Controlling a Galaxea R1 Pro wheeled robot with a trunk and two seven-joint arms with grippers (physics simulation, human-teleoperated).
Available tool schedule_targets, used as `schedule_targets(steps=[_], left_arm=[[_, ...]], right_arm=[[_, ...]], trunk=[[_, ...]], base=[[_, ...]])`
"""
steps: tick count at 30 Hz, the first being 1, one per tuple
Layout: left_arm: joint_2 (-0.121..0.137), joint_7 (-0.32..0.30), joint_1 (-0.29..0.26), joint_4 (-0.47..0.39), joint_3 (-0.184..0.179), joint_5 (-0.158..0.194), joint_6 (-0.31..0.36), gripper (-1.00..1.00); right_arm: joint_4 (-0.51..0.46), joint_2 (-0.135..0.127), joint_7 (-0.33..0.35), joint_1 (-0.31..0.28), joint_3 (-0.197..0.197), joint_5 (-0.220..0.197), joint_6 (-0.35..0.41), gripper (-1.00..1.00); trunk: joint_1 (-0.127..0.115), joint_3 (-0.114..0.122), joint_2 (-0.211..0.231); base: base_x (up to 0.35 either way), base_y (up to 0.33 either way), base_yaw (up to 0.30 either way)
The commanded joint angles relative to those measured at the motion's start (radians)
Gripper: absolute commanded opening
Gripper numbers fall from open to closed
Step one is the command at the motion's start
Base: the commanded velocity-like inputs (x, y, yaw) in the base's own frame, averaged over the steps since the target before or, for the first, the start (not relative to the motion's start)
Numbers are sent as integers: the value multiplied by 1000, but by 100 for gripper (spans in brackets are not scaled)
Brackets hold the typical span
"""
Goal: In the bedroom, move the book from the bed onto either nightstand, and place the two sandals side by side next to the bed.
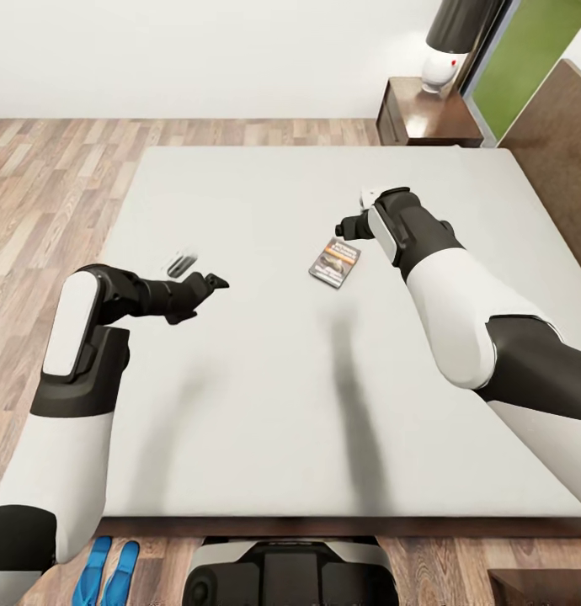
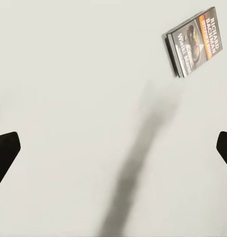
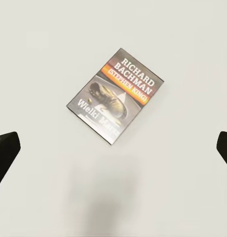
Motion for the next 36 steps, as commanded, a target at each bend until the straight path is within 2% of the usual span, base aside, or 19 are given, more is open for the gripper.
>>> schedule_targets(steps=[1,4,11,15,19,25,26,28,32,36], left_arm=[[0,13,-3,-1,0,11,2,100],[0,17,-12,-1,0,15,-3,100],[8,72,-97,-1,1,34,-10,100],[8,98,-115,0,-3,56,-13,100],[6,105,-118,0,-6,61,-18,100],[9,116,-122,0,-32,74,-53,100],[11,117,-122,-1,-48,77,-64,100],[12,116,-122,-1,-58,78,-68,100],[13,112,-122,-1,-90,82,-77,100],[14,113,-124,-1,-102,85,-81,100]], right_arm=[[-1,1,-1,-1,-8,5,4,100],[0,2,-4,-1,-8,6,6,100],[1,5,-10,-1,-8,11,7,100],[1,6,-11,-3,-8,7,8,100],[1,6,-11,-6,-8,5,8,100],[1,6,-9,-7,-7,5,9,100],[1,5,-7,-8,-8,4,11,100],[1,5,-6,-9,-8,4,13,100],[1,5,-3,-10,-8,2,31,100],[0,5,-2,-10,-8,1,40,100]], trunk=[[0,-2,-1],[0,-7,-1],[0,-18,-1],[0,-24,-1],[0,-30,-1],[0,-40,-1],[0,-41,-1],[0,-44,-1],[16,-63,-29],[31,-82,-57]], base=[[0,0,0],[0,0,0],[0,0,0],[0,0,0],[0,0,0],[0,0,0],[0,0,0],[0,0,0],[0,0,0],[0,0,0]])
